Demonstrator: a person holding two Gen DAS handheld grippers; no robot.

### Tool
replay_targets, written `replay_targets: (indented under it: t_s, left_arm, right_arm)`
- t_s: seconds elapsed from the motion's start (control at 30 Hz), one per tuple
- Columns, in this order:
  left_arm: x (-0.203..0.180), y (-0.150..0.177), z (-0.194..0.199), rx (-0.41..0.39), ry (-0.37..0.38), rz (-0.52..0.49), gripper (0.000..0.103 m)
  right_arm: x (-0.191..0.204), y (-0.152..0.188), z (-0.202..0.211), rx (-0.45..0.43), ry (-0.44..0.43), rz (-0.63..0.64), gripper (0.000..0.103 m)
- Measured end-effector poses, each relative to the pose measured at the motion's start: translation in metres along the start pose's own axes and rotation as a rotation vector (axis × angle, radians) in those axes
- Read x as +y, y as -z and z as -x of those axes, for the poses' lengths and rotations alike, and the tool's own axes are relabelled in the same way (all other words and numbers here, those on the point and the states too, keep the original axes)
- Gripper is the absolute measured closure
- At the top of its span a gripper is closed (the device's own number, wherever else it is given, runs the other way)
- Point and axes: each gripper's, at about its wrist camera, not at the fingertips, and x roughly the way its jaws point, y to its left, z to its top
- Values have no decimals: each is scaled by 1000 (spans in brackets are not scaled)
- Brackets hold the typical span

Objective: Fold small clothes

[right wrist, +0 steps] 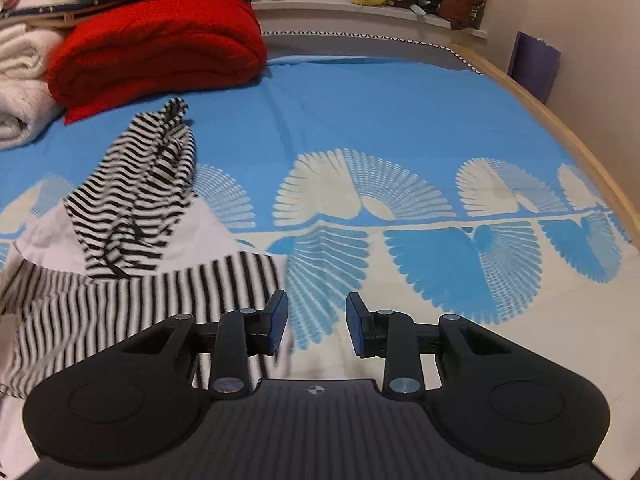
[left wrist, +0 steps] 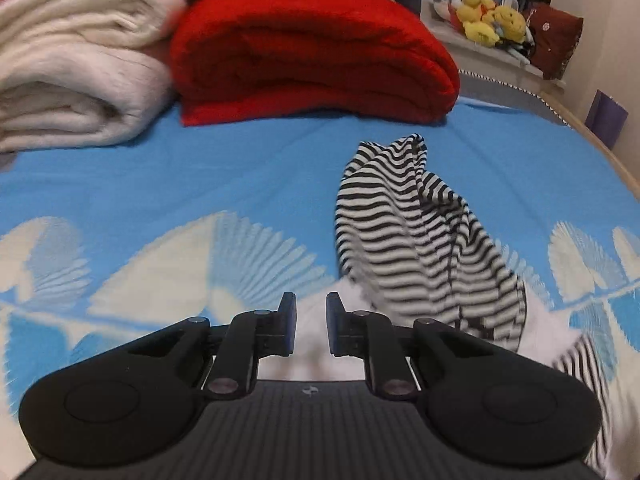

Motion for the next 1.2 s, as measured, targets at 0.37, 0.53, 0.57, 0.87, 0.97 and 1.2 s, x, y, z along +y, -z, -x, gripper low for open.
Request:
replay_targets:
  t_s: [0.37, 0.53, 0.57, 0.87, 0.97, 1.2]
  left_arm:
    - [-27, -102, -148, 18, 26, 79, 81]
    - [-29, -135, -195, -2, 19, 212, 56]
    - [-29, -139, -204, 2, 22, 233, 49]
    - [-46, -147, -251, 8, 26, 279, 62]
    - [-55, -143, -248, 0, 65, 197, 102]
    - [-77, -108, -140, -125, 265, -52, 102]
  right_arm:
    - [0, 0, -22, 36, 10, -3, 70]
    - [1, -1, -31, 51, 14, 7, 70]
    - [1, -1, -33, 54, 17, 5, 70]
    - [4, -2, -42, 65, 18, 15, 70]
    - [4, -4, -43, 67, 9, 0, 70]
    - [1, -11, -32, 37, -8, -23, 70]
